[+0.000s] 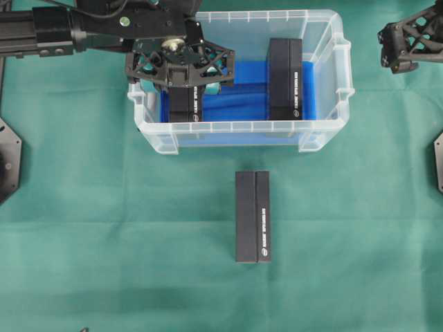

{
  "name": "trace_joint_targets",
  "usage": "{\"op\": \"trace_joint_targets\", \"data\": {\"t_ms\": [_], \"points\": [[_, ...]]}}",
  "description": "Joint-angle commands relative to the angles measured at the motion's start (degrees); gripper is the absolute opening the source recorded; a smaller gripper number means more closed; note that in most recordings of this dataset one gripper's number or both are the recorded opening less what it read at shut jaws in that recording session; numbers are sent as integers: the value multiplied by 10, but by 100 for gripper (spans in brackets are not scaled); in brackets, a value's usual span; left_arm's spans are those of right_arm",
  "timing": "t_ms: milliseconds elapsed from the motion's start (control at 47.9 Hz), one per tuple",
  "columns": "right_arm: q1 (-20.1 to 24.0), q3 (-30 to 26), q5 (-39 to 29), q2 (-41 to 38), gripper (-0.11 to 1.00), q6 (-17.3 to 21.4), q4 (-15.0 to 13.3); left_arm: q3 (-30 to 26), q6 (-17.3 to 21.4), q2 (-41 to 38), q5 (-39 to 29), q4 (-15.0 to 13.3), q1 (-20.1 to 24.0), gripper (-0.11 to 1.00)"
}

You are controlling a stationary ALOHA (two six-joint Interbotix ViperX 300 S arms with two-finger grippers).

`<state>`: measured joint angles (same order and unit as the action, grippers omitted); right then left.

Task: Take out the box from the case.
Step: 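Lift the left box up out of the case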

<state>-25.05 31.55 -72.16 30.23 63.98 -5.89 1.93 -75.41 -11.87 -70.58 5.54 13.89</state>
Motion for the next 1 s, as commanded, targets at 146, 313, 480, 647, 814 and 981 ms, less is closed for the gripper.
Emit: {"op": "trace_joint_targets", "data": {"t_ms": [146, 313, 480, 647, 814, 981], "points": [[1, -4, 11, 6, 87, -2, -2, -54, 5, 28, -41, -1, -3, 60], [1, -4, 12, 7, 87, -2, -2, -90, 11, 32, -69, -1, -3, 60], [1, -4, 12, 8, 87, -2, -3, -121, 11, 40, -111, -1, -2, 60], [1, -4, 13, 9, 87, -2, -3, -152, 11, 53, -142, -1, -2, 60], [1, -4, 12, 9, 87, -2, -4, -181, 10, 64, -175, -1, -3, 60], [1, -4, 12, 10, 87, -3, -4, -210, 10, 71, -200, -1, -4, 60]]}}
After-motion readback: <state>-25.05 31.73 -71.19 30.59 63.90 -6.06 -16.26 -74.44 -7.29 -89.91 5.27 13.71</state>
